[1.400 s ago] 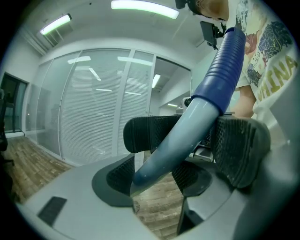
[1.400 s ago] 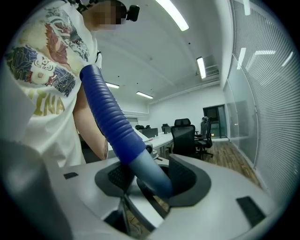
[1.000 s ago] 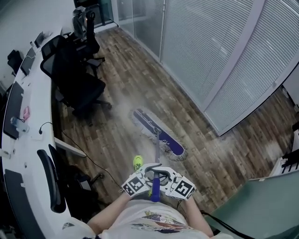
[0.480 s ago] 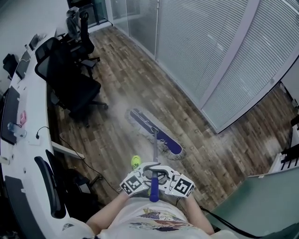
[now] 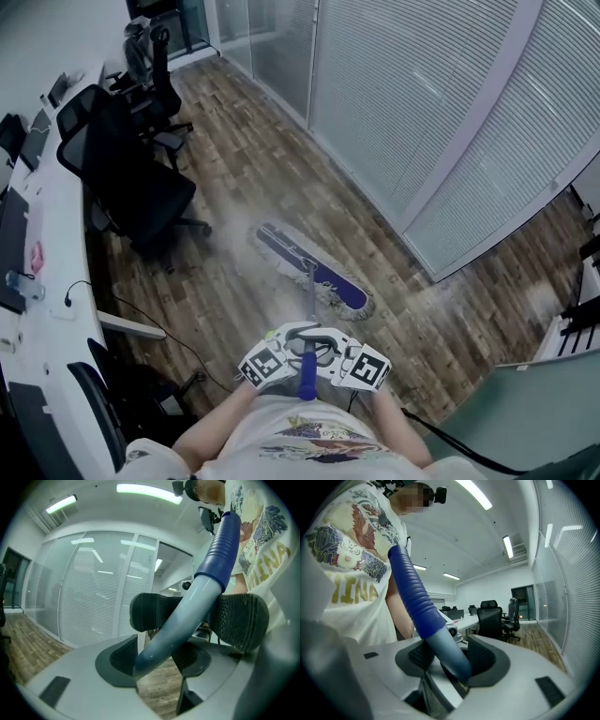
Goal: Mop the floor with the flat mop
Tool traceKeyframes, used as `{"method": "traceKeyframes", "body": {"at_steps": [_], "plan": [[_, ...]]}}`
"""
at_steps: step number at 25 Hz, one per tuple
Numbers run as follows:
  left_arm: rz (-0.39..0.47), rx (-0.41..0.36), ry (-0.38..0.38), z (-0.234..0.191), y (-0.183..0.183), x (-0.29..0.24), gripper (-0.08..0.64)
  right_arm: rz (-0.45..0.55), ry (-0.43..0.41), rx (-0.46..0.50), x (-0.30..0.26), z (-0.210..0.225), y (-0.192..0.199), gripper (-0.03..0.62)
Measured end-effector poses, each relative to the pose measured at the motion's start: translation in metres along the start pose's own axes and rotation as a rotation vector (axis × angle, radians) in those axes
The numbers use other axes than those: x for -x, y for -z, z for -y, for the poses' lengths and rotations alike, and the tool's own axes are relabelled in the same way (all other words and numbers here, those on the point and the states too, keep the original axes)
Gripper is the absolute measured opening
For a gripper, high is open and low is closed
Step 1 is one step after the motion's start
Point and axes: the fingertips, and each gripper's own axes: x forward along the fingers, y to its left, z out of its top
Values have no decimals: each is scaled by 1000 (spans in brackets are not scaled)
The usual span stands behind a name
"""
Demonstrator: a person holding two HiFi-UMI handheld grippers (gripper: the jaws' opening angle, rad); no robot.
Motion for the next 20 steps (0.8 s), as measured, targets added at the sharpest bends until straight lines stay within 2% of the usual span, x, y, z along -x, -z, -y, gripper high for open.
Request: {"method": "traceKeyframes", "body": {"at_steps": [3, 6, 11, 14, 17, 20], "plan": [[-2, 2, 9, -48, -7, -1, 216, 1, 20, -16, -19, 46, -5, 209], [-14, 19, 19, -98, -16, 1, 216, 20, 53, -77, -43, 93, -14, 210], [-9, 26, 50, -186, -36, 8, 216, 43, 82, 1, -82, 176, -33, 209], [12, 10, 61, -236, -47, 5, 208, 97, 116, -2, -98, 226, -45, 206], [19, 3, 78, -278, -56, -2, 204, 98, 140, -23, -108, 269, -48, 206], [15, 14, 72, -303, -58, -8, 202, 93, 128, -25, -114, 295, -47, 207]]}}
